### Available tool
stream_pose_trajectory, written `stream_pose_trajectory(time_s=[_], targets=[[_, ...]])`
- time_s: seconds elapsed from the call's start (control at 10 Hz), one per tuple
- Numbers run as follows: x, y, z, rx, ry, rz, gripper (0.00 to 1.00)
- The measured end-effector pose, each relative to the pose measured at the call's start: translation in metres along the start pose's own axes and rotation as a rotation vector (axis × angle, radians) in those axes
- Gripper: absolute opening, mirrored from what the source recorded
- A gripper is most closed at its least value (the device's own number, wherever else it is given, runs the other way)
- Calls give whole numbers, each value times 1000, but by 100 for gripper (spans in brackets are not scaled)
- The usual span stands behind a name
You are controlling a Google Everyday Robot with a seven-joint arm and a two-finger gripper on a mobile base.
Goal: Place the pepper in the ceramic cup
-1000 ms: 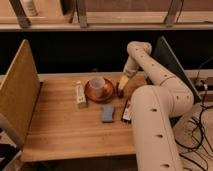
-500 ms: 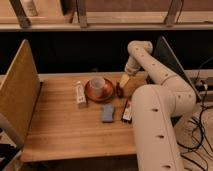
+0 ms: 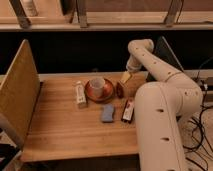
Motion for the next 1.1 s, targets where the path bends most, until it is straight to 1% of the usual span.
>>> stream_pose_trajectory(time_s=[0.2,0.5,0.6,0.8,1.1], targets=[[-1,6,1,-1,0,-23,80],[-7,27,12,-12,3,-74,80],[-8,35,18,-16,6,-86,80],[-11,43,27,-22,7,-90,80],[-17,58,47,-37,14,-100,80]])
